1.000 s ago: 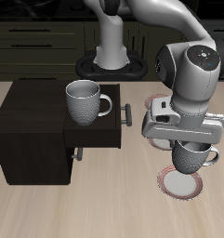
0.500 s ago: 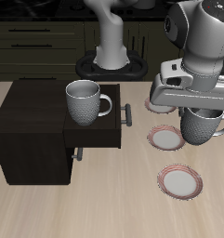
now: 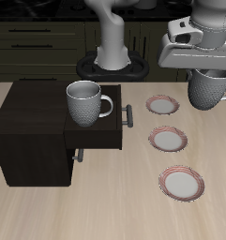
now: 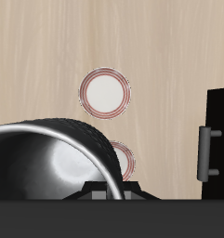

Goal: Place the porcelain mug that is on the plate onto the top of the cabinet

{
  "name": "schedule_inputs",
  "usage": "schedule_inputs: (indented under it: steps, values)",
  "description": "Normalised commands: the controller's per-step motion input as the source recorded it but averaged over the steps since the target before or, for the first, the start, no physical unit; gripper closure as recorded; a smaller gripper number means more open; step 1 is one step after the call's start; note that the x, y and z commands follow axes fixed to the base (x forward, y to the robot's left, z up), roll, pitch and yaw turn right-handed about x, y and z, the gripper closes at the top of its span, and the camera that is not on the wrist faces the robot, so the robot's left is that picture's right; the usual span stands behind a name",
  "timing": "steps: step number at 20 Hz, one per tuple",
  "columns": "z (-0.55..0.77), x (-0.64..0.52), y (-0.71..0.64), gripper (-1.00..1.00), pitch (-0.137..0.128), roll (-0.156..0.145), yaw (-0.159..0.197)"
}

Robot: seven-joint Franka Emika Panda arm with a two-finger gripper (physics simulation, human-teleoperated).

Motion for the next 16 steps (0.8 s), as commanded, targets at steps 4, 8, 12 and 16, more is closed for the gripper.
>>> schedule_inputs:
  steps: [4, 8, 12, 16]
  values:
    - [0.50, -0.48, -0.15, 1.00, -0.103, 0.023, 0.071]
    - [0.24, -0.21, -0.23, 1.00, -0.069, 0.031, 0.071]
    - [0.03, -0.18, -0.22, 1.00, -0.022, 0.040, 0.060]
    - [0.16, -0.14, -0.28, 1.00, -0.033, 0.040, 0.009]
